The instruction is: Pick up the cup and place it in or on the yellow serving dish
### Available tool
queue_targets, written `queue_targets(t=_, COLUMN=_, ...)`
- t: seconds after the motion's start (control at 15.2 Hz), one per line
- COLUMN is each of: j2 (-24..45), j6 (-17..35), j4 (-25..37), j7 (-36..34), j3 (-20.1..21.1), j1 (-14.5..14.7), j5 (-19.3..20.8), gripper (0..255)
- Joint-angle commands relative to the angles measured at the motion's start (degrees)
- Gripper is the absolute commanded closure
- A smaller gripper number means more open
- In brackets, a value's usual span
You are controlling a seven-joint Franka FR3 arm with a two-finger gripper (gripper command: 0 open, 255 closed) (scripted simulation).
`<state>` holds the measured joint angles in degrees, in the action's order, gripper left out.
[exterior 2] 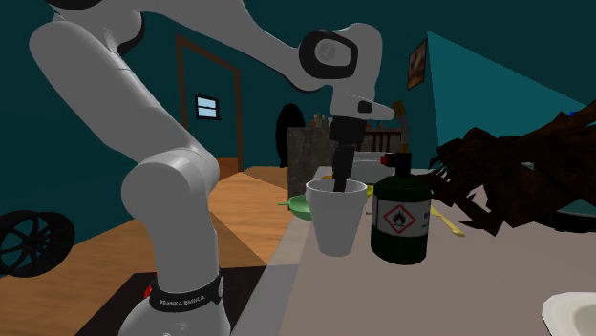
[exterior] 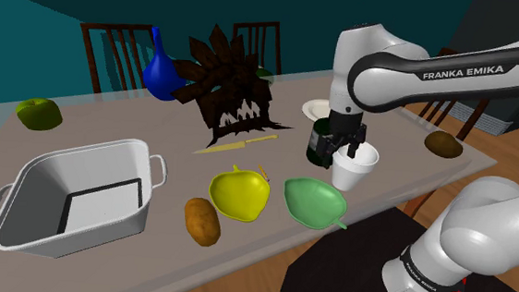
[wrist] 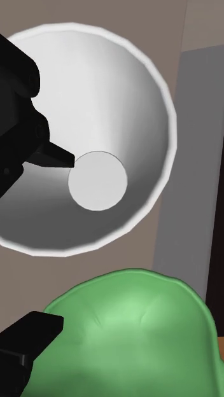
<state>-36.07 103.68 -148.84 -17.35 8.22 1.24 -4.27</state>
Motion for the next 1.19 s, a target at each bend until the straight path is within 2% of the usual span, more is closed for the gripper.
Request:
queue_targets(t=0.0, j2=0.00, j6=0.03, j4=-0.02, j7=0.00, j3=0.00, j1=0.00, j5=0.00, gripper=0)
queue_targets(t=0.07, j2=0.00, j6=0.01, j4=-0.01, j7=0.00, j3=0.00, j1=0.00, j5=0.00, gripper=0)
queue_targets(t=0.13, j2=0.00, j6=0.01, j4=-0.01, j7=0.00, j3=0.00, j1=0.00, j5=0.00, gripper=255)
queue_targets(t=0.73, j2=0.00, j6=0.03, j4=-0.02, j7=0.00, j3=0.00, j1=0.00, j5=0.00, gripper=255)
queue_targets(t=1.12, j2=-0.96, j6=-4.94, j4=3.98, j7=0.03, j3=-0.36, j1=-0.08, j5=0.25, gripper=255)
